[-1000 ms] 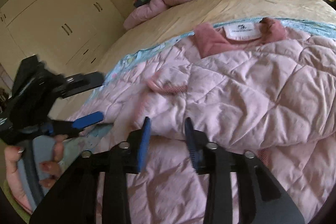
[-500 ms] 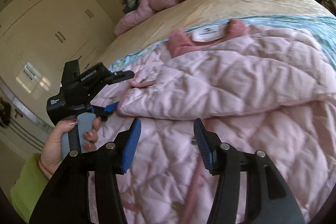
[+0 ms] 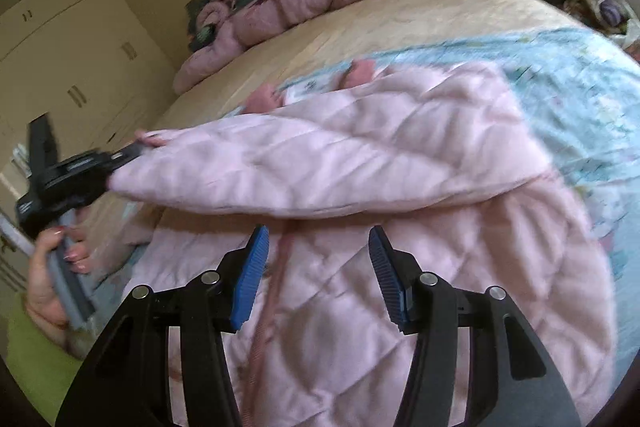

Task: Fold large clothes
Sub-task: 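Grasp the folded sleeve cuff with the left tool, straighten it, release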

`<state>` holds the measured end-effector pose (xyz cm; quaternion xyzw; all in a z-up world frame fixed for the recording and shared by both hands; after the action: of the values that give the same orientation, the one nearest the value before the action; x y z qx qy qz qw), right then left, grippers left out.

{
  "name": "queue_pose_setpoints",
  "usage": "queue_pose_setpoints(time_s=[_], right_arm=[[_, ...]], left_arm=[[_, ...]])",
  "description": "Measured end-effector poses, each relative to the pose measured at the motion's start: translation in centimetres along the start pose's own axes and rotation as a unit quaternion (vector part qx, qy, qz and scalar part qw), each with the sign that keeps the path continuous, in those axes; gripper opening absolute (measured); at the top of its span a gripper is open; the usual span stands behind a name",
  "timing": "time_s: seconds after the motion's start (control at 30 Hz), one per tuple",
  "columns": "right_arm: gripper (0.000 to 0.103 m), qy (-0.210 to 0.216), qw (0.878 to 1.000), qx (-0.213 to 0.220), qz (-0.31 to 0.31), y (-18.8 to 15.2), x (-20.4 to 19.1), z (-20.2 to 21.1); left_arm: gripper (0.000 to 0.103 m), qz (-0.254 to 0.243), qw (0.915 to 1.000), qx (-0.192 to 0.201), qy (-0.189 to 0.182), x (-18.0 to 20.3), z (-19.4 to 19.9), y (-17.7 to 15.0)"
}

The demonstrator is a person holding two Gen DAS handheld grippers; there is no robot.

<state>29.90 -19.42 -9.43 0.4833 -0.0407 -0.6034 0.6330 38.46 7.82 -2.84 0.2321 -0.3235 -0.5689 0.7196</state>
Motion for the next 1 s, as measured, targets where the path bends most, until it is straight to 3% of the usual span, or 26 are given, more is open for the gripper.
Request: queue_pose_setpoints(time_s=[0.17,0.47,0.67,0.77,1.0], right_arm=[[0.052,-0.03,0.999,0.018,0.007,2.2,2.1,0.3],[0.053,-0.087,0.996,-0.021,0.01,5.3,5.3,-4.4],[0.06,-0.111,0.992,-0.056,-0.034,4.4,9.2,-7.1],[0.06,-0.131,0.988,-0.075,-0.027,3.7,9.8,-8.1],[0.061,-0.131,0.987,-0.083,-0.047,2.7,11.1,-9.4]], left_arm=[[0.002,-0.011,0.9994,-0.021,0.025,-1.4,-2.2,-1.4],[0.002,-0.019,0.9952,-0.074,0.062,-3.4,-6.2,-5.4],[0.002,-0.03,0.9935,-0.086,0.068,-3.4,-6.9,-6.4],[0.002,-0.034,0.9924,-0.096,0.07,-3.4,-7.6,-6.9],[0.005,-0.029,0.9916,-0.108,0.066,-3.5,-8.2,-7.6]])
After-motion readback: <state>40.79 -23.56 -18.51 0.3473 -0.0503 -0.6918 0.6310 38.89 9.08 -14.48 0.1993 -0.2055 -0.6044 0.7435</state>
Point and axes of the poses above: each gripper's, at about its wrist camera, not at the fingertips, and z roughly against the way its jaws point, x to its right, y to its top, the point moved 6 cm from there along -z, roughly the way its jaws point, and after that the axes turned 14 degrees about y, right-handed, at the moved point
